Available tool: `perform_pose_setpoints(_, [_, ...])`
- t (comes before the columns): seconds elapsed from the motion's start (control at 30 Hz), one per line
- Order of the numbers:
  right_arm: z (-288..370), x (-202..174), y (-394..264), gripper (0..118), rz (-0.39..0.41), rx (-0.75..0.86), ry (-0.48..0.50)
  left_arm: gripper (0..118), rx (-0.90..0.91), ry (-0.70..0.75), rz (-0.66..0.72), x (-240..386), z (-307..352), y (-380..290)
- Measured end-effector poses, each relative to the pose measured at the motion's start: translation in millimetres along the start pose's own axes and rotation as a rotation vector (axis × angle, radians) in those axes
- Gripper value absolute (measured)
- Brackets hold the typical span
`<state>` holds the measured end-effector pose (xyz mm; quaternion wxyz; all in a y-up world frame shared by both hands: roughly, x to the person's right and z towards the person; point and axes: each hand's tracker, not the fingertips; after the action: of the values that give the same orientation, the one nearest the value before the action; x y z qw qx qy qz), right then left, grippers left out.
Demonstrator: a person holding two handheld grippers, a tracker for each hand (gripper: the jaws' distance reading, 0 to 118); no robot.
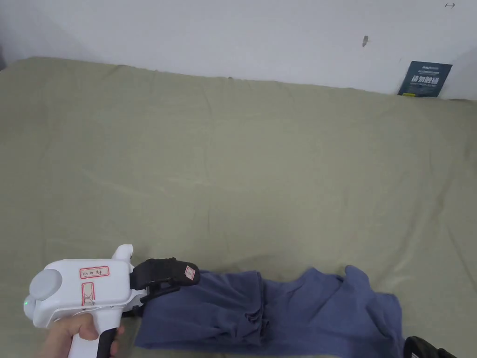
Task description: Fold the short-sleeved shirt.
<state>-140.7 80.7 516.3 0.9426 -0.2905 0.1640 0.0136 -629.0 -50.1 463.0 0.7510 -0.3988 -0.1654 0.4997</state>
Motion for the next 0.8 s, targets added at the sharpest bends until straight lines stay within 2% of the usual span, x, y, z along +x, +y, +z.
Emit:
perform_pose_setpoints(0.03, [1,0,0,0,0.000,0.000,-0.003,19,-0.012,0.019,0.003,-1,1,2])
perform_pose_setpoints(0.07, [1,1,0,0,-0.001,0.000,-0.003,13,-0.037,0.082,0.016,-3,0,2])
perform_pose_setpoints(0.1, [1,1,0,1,-0.002,0.001,-0.002,13,-0.038,0.170,-0.032,-29,-12,14])
perform_pose_setpoints(0.13, [1,2,-1,0,-0.002,0.001,-0.002,13,-0.072,0.187,-0.048,-37,-15,23])
perform_pose_setpoints(0.2, [3,3,-1,0,0.000,0.003,-0.007,13,-0.060,0.082,0.022,-43,-6,38])
perform_pose_setpoints(0.27, [6,4,0,1,-0.010,0.012,-0.003,13,-0.045,0.115,-0.014,-16,-3,-1])
perform_pose_setpoints(0.5, [9,4,4,1,-0.009,0.037,0.007,13,0.014,0.203,-0.102,27,47,-10])
perform_pose_setpoints(0.73, [7,5,2,0,-0.011,0.046,0.034,13,0.123,0.498,-0.088,70,130,-12])
perform_pose_setpoints(0.8, [7,5,1,1,-0.017,0.046,0.042,13,0.133,0.572,-0.092,70,141,10])
